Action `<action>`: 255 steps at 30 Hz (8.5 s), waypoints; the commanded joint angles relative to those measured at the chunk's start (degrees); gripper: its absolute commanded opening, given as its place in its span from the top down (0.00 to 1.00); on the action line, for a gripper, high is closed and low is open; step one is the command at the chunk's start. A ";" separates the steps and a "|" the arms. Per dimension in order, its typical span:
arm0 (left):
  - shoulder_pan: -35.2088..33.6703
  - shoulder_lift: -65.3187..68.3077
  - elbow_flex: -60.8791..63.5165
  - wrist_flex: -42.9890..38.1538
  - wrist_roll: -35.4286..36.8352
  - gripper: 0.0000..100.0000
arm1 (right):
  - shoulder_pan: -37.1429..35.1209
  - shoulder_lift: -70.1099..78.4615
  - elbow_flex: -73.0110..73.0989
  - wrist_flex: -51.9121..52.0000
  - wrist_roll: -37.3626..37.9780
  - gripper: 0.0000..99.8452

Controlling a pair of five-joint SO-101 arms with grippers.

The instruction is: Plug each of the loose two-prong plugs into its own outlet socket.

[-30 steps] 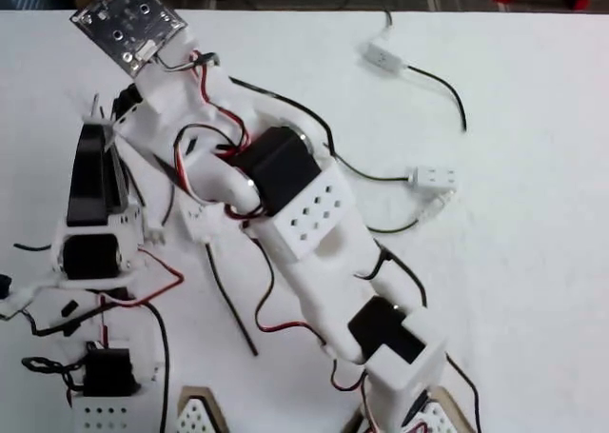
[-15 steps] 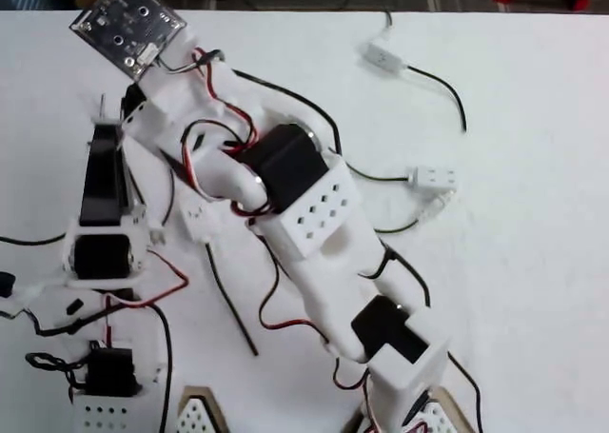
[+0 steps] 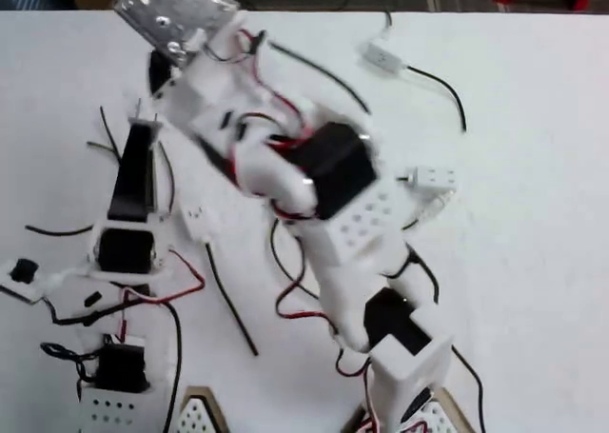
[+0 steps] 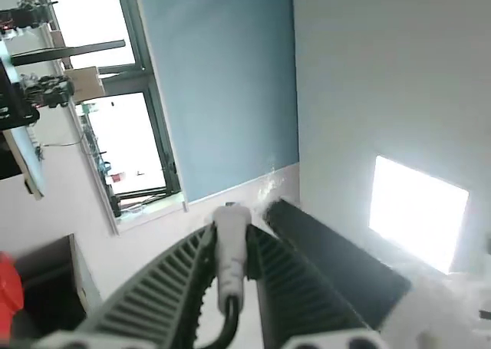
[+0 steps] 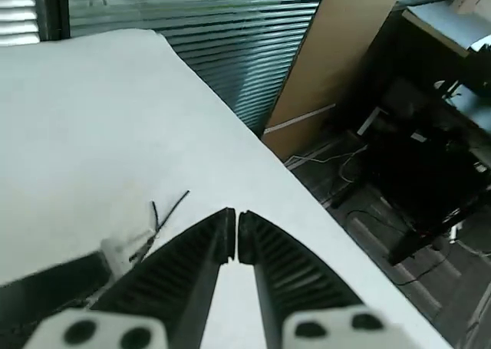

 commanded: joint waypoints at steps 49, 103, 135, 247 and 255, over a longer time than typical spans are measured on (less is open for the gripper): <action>13.49 75.38 -68.40 65.67 -20.66 0.98 | 47.43 -3.03 34.11 13.49 -3.52 0.98; 17.71 148.62 -146.46 104.88 11.25 0.98 | 43.12 -2.51 83.52 -9.54 -12.48 0.98; 15.69 152.75 -146.90 101.45 11.16 0.98 | 43.30 -2.42 83.60 -10.33 -12.40 0.98; -42.95 166.20 -189.45 99.78 -112.79 0.98 | 44.53 1.01 83.25 -13.49 -12.40 0.98; -42.86 157.32 -189.54 108.40 -111.82 0.98 | 44.53 2.33 83.16 -14.73 -12.40 0.98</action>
